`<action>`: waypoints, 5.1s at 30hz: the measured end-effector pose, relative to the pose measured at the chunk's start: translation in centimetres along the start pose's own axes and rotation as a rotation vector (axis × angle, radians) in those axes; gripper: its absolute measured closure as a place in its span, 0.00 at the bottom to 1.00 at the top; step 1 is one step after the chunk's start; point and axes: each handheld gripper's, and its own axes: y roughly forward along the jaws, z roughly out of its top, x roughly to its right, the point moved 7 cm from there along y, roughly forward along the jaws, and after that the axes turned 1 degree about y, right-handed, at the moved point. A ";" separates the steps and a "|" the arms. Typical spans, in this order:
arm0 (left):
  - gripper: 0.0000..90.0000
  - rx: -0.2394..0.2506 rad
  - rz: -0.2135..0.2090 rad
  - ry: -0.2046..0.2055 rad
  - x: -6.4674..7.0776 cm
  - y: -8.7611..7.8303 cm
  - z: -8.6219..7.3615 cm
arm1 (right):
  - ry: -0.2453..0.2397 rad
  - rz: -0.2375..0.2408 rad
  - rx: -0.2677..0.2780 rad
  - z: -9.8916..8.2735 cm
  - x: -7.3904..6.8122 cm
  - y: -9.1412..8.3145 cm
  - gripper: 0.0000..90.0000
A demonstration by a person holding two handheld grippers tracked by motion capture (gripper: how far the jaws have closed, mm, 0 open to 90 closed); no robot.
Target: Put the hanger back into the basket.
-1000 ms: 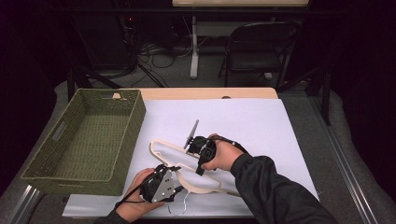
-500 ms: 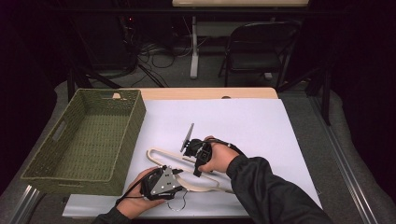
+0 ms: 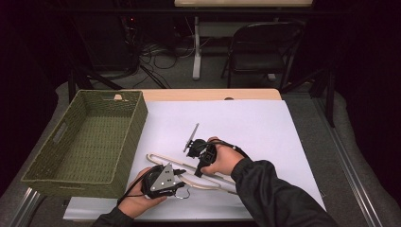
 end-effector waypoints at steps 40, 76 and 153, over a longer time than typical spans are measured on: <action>0.60 0.001 -0.004 -0.103 -2.5 0.3 1.1 | -0.170 -0.204 0.129 -4.6 -2.7 -2.2 0.82; 0.50 -0.091 -0.124 -0.171 -5.3 -3.4 1.9 | -0.266 -0.127 0.197 -3.0 -1.9 -7.1 0.96; 0.96 -0.070 -0.069 -0.317 -8.3 -14.4 0.7 | -0.097 -0.198 0.488 -7.6 2.2 -13.2 0.51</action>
